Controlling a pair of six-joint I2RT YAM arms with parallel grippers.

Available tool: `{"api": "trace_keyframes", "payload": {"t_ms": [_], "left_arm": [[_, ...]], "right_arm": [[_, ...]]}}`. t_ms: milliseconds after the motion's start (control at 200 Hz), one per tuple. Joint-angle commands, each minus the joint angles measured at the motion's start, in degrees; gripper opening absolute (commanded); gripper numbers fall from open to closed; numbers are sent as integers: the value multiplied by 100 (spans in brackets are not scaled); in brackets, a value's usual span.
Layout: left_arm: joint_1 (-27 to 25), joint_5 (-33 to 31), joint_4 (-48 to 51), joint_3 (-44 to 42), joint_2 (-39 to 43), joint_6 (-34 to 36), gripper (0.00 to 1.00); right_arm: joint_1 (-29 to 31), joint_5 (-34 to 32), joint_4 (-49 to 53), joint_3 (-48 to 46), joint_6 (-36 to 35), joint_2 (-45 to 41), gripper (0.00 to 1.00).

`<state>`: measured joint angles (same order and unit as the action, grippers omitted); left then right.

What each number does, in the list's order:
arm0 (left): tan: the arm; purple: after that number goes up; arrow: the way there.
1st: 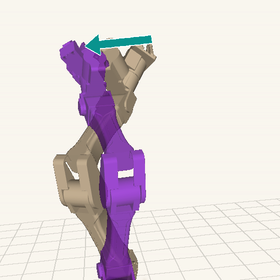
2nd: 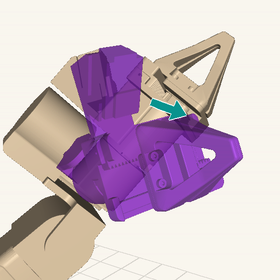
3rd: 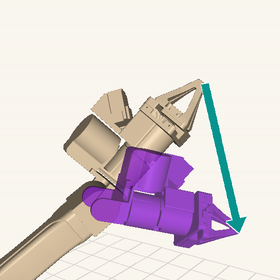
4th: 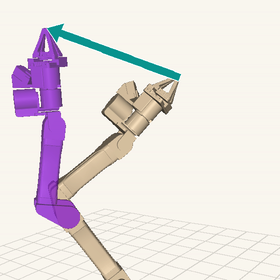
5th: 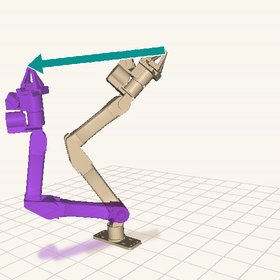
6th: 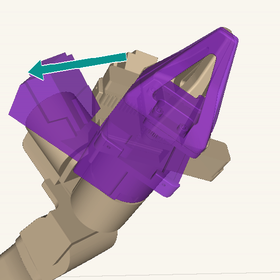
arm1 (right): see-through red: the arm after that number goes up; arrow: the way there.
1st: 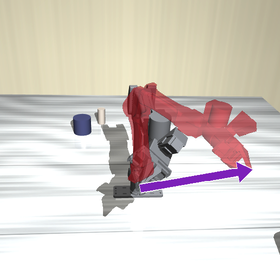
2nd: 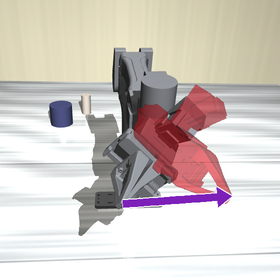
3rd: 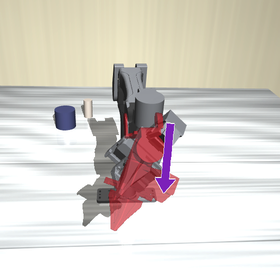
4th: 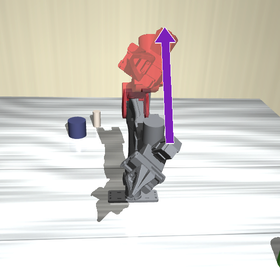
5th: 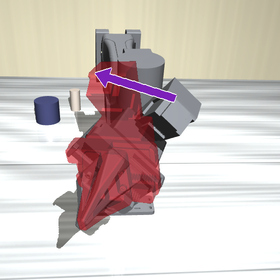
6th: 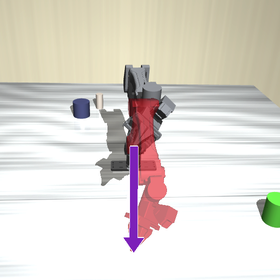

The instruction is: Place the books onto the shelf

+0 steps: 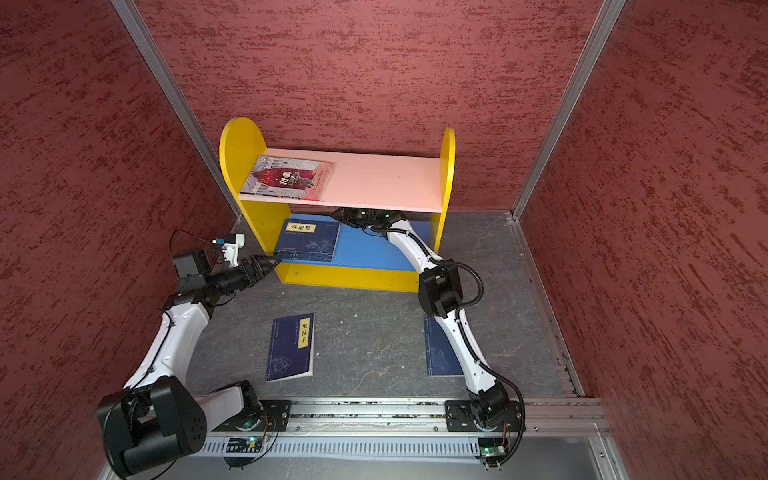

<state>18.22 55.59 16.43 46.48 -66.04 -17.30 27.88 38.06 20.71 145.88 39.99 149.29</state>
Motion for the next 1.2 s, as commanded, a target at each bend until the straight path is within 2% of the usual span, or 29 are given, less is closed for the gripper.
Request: {"api": "trace_keyframes", "payload": {"t_ms": [0, 1197], "left_arm": [[-36, 123, -104, -42, -57, -1, 70], [-52, 118, -210, -5, -111, -138, 70]], "right_arm": [[-40, 157, 53, 238, -107, 91, 32], [-28, 580, 500, 262, -289, -14, 26]]}}
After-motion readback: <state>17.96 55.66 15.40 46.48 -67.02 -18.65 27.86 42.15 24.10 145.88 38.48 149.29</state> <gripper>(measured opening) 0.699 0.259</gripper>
